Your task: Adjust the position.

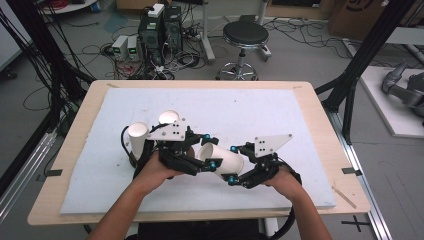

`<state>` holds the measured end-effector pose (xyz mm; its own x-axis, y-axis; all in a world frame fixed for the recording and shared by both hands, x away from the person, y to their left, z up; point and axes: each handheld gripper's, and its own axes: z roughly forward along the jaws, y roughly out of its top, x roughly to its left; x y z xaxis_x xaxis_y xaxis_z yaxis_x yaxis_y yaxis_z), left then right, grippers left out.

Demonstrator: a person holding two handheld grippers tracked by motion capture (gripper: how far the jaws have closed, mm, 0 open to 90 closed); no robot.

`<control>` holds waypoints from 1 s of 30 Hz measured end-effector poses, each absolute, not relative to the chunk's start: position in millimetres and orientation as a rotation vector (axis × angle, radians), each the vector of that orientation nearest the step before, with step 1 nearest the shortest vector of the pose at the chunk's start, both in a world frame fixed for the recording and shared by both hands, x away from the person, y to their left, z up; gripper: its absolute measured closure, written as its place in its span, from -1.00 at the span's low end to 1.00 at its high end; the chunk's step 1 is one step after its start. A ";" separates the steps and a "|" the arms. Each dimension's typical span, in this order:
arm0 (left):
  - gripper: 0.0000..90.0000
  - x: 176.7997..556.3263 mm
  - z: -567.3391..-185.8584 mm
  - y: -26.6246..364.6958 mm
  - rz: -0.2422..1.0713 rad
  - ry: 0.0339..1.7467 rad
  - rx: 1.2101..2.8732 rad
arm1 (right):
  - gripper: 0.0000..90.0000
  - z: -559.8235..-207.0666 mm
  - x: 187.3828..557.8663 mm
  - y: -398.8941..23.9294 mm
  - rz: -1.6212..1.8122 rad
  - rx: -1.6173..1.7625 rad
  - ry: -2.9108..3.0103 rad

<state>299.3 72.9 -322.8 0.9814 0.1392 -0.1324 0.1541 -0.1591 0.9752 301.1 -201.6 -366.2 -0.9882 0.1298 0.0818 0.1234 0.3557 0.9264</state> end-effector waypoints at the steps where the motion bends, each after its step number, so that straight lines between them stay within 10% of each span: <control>1: -0.20 299.3 -322.5 73.5 -0.013 0.219 1.728 | -0.46 -366.0 300.8 -201.5 1.772 0.245 2.574; 30: -0.29 305.6 -328.8 77.1 -0.012 0.251 1.709 | -0.36 -367.7 306.7 -207.1 1.831 0.263 2.522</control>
<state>305.6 77.1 -328.8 0.9755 0.1593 -0.1519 0.1734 -0.1314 0.9761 306.7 -207.1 -367.7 -0.9858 0.1438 0.0867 0.1270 0.3006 0.9453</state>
